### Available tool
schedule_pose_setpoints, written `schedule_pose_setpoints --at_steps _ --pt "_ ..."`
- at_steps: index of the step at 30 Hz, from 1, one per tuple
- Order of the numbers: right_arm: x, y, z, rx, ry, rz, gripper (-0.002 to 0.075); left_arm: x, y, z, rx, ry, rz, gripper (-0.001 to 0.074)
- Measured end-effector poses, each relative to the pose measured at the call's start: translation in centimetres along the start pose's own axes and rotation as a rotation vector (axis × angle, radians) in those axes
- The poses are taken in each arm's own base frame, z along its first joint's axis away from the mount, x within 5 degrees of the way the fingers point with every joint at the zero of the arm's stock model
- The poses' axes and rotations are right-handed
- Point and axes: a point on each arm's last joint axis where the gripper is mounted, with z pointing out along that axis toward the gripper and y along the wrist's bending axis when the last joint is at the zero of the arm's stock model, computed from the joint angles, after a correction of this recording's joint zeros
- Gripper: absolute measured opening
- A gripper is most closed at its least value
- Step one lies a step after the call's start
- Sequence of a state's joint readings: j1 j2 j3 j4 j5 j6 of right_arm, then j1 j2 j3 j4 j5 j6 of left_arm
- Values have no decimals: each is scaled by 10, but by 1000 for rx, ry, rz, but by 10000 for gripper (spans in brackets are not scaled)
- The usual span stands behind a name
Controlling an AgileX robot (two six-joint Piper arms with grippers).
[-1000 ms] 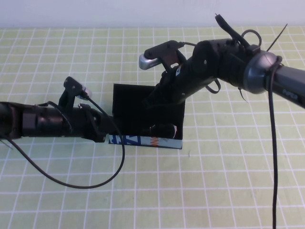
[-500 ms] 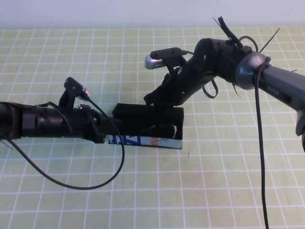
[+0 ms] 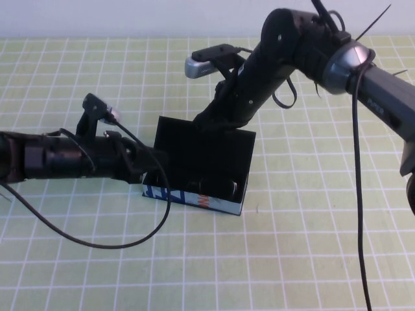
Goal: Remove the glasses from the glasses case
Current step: Pick up the glasses from the glasses case
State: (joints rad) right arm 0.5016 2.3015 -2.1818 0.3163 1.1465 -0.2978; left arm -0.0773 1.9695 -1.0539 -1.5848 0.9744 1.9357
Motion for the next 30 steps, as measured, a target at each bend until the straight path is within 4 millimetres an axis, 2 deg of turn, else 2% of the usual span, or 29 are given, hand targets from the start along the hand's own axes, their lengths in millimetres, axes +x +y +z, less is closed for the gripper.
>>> schedule_pose_setpoints --at_steps 5,10,13,15,22,30 --pt "-4 18 -8 -21 25 -97 -18 -1 4 -1 -55 4 -60 -4" --pt "-3 58 2 16 74 -261 -18 -5 9 -1 -95 -11 -162 -4" --pt "2 82 1 49 104 -358 -18 -11 11 -2 -102 -21 -168 -5" --pt "8 91 -2 42 122 -398 -18 -13 11 -2 -102 -22 -172 -5" --pt "13 88 -13 71 144 -500 8 -10 12 -3 -109 3 -246 -5" --pt "15 82 -3 67 172 -602 230 -6 28 -20 -158 -20 -385 -5"
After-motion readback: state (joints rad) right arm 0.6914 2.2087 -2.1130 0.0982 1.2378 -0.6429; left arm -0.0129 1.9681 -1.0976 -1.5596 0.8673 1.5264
